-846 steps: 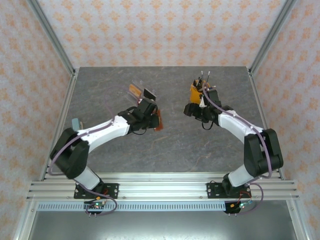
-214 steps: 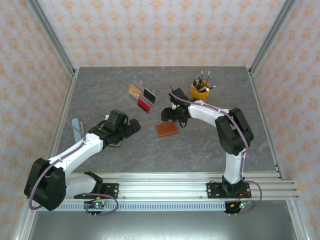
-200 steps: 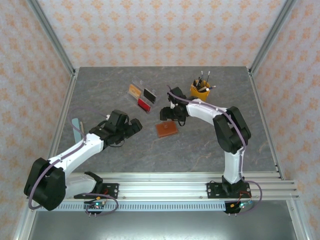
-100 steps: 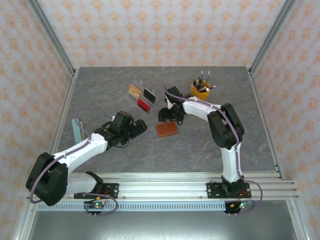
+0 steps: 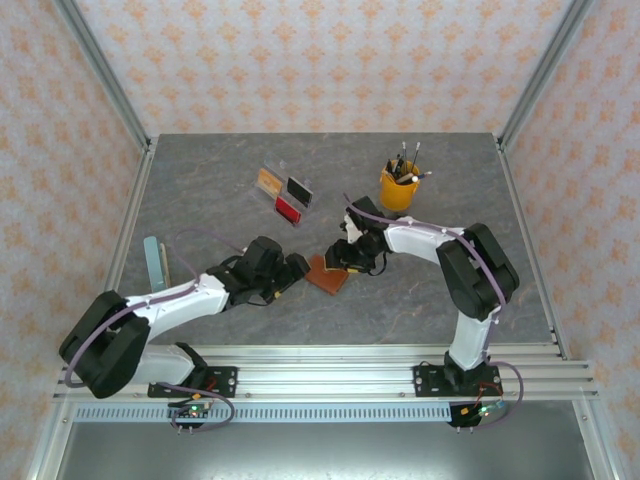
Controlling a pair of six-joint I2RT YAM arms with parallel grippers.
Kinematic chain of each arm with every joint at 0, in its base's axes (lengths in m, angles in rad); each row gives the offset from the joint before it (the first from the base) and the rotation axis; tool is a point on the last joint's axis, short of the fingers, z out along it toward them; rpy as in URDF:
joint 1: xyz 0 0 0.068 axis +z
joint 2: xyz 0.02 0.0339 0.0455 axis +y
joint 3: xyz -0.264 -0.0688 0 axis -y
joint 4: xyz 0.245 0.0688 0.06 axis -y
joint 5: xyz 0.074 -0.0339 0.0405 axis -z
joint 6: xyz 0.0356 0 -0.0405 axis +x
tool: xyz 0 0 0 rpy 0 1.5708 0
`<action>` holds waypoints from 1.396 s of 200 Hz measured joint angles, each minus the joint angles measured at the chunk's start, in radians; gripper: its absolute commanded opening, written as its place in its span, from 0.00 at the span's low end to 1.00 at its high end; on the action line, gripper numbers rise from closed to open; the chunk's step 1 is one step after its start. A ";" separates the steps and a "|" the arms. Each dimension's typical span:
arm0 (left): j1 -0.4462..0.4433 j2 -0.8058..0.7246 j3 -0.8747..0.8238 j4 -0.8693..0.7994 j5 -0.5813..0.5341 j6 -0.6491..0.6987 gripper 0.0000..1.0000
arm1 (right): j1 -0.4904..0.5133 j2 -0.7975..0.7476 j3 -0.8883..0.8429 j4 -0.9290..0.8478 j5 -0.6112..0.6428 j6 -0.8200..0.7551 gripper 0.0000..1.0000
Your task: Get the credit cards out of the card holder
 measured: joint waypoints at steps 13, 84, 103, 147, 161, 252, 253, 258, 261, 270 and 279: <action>-0.008 0.021 -0.001 0.025 0.013 -0.015 0.70 | 0.000 0.000 0.000 0.009 0.000 0.003 0.52; -0.023 0.103 -0.002 0.107 0.033 -0.046 0.49 | 0.000 0.000 -0.002 0.019 0.000 0.008 0.42; -0.023 0.131 0.016 0.105 0.038 -0.027 0.46 | 0.000 -0.002 -0.020 0.036 0.000 0.018 0.41; -0.021 0.197 0.066 0.108 0.050 -0.002 0.38 | 0.000 -0.022 -0.076 0.093 -0.023 0.065 0.40; -0.021 0.230 0.095 0.107 0.052 0.010 0.35 | 0.000 -0.032 -0.098 0.117 -0.032 0.083 0.40; 0.083 0.383 0.243 0.088 0.089 0.142 0.38 | 0.019 -0.129 -0.120 0.063 0.170 0.175 0.42; 0.084 0.383 0.243 0.088 0.090 0.144 0.38 | 0.020 -0.130 -0.118 0.062 0.173 0.175 0.43; 0.089 0.383 0.243 0.088 0.096 0.147 0.40 | 0.029 -0.136 -0.106 0.042 0.199 0.174 0.43; 0.091 0.383 0.243 0.088 0.101 0.156 0.41 | 0.034 -0.139 -0.098 0.031 0.213 0.172 0.43; 0.094 0.381 0.241 0.087 0.116 0.166 0.43 | 0.052 -0.144 -0.072 0.001 0.249 0.170 0.43; 0.095 0.375 0.235 0.085 0.132 0.183 0.46 | 0.073 -0.144 -0.044 -0.022 0.278 0.167 0.43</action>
